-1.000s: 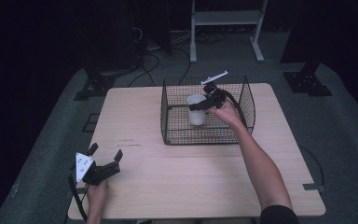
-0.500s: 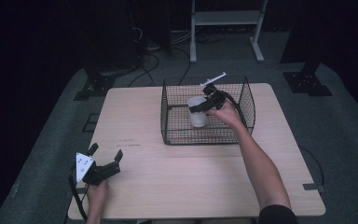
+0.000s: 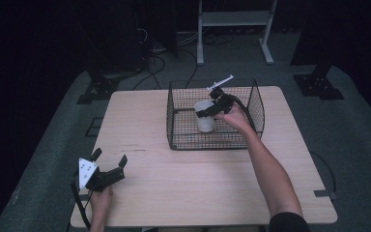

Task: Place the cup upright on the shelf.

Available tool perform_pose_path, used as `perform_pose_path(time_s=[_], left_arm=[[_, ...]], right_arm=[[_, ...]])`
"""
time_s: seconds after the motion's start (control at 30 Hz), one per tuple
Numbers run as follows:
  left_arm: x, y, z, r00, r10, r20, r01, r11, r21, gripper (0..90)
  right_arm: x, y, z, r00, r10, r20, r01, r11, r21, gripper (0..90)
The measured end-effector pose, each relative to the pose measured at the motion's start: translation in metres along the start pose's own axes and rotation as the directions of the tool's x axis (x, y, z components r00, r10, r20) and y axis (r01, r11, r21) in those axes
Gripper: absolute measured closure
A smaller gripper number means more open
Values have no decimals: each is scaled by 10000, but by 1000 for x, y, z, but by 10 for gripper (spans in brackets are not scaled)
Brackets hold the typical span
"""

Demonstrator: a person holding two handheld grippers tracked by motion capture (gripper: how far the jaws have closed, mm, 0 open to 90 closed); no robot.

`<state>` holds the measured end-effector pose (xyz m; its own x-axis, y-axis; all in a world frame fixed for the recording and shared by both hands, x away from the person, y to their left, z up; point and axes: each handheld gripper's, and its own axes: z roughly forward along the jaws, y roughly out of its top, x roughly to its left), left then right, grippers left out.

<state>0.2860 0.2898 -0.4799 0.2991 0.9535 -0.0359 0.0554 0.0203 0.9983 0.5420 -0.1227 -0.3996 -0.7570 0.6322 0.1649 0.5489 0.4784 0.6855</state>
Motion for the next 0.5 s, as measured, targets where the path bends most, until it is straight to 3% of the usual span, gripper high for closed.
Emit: perform_pose_path(time_s=[0.5], left_arm=[[0, 0, 1, 10000, -13, -15, 13, 10000, -35, 0]], right_arm=[[3, 1, -3, 9999, -95, 100, 94, 9999, 103, 177]])
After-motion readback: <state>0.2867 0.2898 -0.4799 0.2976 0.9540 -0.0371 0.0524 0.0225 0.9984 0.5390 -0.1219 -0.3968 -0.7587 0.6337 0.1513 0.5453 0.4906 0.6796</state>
